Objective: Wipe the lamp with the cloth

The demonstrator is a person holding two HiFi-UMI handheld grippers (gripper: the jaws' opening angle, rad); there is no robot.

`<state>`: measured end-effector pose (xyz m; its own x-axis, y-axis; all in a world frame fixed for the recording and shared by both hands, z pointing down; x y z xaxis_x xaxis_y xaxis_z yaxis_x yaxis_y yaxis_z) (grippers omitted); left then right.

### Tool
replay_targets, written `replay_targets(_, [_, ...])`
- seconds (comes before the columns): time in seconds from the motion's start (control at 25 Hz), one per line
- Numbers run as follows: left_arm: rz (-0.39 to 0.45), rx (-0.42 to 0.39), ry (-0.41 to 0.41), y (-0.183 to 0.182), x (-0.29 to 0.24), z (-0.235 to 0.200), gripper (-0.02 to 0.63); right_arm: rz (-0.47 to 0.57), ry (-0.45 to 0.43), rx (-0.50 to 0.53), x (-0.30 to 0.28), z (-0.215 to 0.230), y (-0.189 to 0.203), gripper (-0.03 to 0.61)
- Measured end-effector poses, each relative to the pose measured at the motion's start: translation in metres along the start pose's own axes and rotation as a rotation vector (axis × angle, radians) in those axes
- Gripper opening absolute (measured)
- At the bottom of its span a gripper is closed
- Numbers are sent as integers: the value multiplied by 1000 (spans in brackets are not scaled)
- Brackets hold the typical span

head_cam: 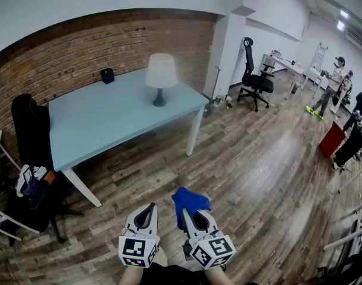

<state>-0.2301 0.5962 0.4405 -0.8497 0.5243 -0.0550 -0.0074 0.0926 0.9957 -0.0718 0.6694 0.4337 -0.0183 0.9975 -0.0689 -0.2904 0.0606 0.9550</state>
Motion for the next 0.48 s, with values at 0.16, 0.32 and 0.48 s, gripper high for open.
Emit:
replay_targets(0.16, [-3, -11, 14, -5, -21, -14, 9, 10, 7, -7, -21, 9, -6, 58])
replay_targets(0.32, [4, -17, 28, -10, -55, -33, 9, 35, 5, -9, -53, 23, -17, 59])
replay_targets(0.48, [13, -22, 38, -17, -98, -66, 9, 50, 4, -11, -104, 37, -26, 58])
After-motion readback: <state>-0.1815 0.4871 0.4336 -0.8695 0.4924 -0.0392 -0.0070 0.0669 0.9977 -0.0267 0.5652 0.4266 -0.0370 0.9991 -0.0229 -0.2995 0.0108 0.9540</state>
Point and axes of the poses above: the fingertips, and each gripper's own axes: x backward along the fingers, z to its right, y out of its underside, the point moved 8 cm from there along x, backward along the fingers, and after that the axes turned 11 degrees about y, right-handed, at the moved point
